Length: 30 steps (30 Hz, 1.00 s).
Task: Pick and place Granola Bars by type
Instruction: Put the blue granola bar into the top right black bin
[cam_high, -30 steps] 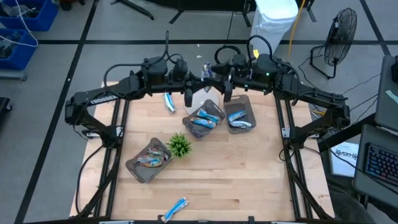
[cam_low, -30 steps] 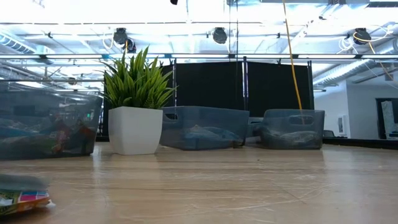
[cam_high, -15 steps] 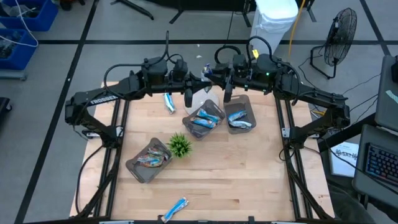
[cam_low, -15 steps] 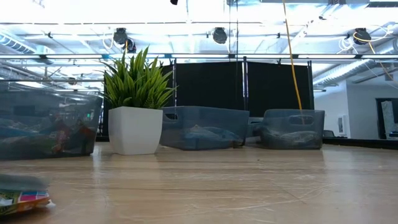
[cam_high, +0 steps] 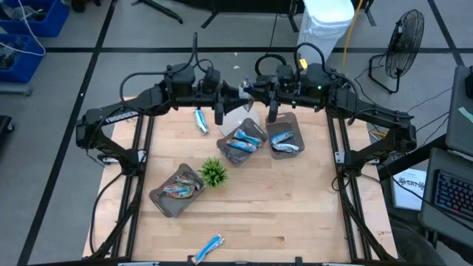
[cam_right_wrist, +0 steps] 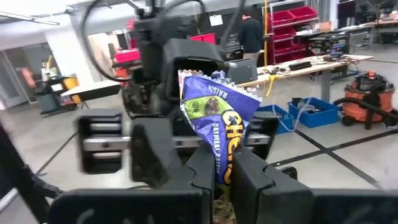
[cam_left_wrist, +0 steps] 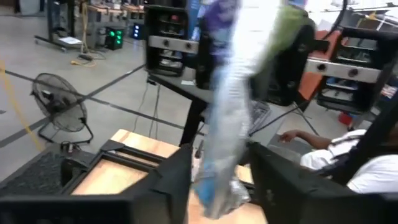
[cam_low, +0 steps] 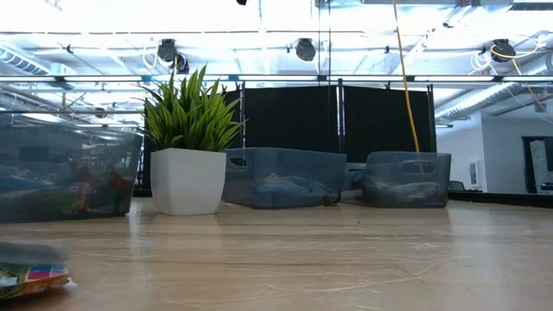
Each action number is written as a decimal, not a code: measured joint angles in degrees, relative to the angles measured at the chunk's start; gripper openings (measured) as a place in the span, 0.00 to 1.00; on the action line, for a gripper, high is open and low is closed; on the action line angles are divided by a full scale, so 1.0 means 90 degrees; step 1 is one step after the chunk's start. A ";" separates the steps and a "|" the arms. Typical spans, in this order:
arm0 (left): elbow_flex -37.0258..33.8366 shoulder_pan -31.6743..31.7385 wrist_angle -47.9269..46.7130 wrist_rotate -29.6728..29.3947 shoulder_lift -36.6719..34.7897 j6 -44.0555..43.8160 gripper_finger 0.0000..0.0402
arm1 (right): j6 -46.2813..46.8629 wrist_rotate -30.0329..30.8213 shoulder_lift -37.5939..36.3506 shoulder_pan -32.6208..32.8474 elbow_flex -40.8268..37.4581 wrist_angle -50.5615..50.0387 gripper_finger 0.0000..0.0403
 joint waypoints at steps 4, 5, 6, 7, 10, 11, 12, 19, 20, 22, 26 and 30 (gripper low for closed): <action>0.0004 0.0196 -0.0240 0.0028 -0.0008 -0.0006 0.56 | 0.0027 -0.0236 -0.0032 0.0000 0.0005 -0.0051 0.04; 0.0004 0.0237 -0.0308 0.0039 -0.0012 -0.0005 0.60 | 0.0027 -0.0279 -0.0034 -0.0002 0.0005 -0.0075 0.04; 0.0004 0.0267 -0.0358 0.0040 -0.0017 -0.0006 0.63 | 0.0028 -0.0292 -0.0035 -0.0005 0.0005 -0.0086 0.04; 0.0004 0.0301 -0.0425 0.0079 -0.0024 -0.0046 0.66 | 0.0014 -0.0340 -0.0043 -0.0010 0.0005 -0.0109 0.04; 0.0004 0.0404 -0.0534 0.0485 -0.0023 -0.0190 0.74 | -0.0154 -0.0801 -0.0141 -0.0154 0.0002 -0.0276 0.04; 0.0004 0.0439 -0.0540 0.0698 -0.0023 -0.0247 0.76 | -0.0182 -0.0908 -0.0178 -0.0210 0.0005 -0.0310 0.04; 0.0004 0.0468 -0.0523 0.0897 -0.0023 -0.0306 0.78 | -0.0241 -0.0968 -0.0237 -0.0287 0.0007 -0.0460 0.04; 0.0004 0.0549 -0.0518 0.1790 -0.0024 -0.0908 0.87 | -0.1024 -0.1515 -0.0461 -0.1129 0.0005 -0.1775 0.04; 0.0002 0.0549 -0.0514 0.1847 -0.0050 -0.0930 0.87 | -0.1143 -0.1683 -0.0466 -0.1273 0.0005 -0.1928 0.04; 0.0001 0.0549 -0.0526 0.1884 -0.0099 -0.0944 0.87 | -0.1461 -0.2039 -0.0466 -0.1559 0.0005 -0.2305 0.03; 0.0001 0.0526 -0.0520 0.1889 -0.0178 -0.0983 0.86 | -0.2372 -0.2468 -0.0377 -0.2051 0.0005 -0.3099 0.02; 0.0001 0.0537 -0.0500 0.1894 -0.0308 -0.1036 0.84 | -0.3269 -0.2641 -0.0216 -0.2451 0.0000 -0.3806 0.02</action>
